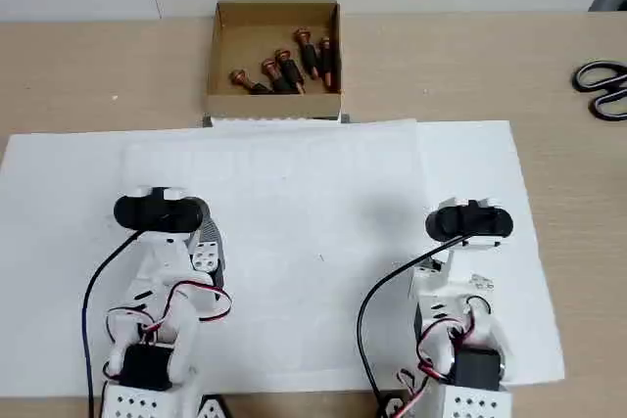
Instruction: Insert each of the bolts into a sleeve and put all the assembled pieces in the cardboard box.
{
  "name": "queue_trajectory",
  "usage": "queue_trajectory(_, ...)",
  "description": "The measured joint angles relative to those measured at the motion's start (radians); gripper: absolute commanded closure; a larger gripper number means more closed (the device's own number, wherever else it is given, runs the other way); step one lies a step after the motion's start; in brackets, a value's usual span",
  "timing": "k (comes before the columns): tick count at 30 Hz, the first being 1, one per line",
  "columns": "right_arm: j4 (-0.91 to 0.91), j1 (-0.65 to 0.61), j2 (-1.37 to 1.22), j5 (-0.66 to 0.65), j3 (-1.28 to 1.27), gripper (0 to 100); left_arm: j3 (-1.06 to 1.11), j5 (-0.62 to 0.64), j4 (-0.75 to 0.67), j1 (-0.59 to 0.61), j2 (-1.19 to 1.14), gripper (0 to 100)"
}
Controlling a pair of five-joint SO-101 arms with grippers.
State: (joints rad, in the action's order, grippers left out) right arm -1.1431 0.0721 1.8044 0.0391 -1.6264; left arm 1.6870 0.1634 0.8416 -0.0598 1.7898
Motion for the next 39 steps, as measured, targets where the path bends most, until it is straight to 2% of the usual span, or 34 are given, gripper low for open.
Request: queue_trajectory(39,0.003,0.014,0.000,0.000,0.000,99.4,0.000,0.000,0.000,0.000,0.000,99)
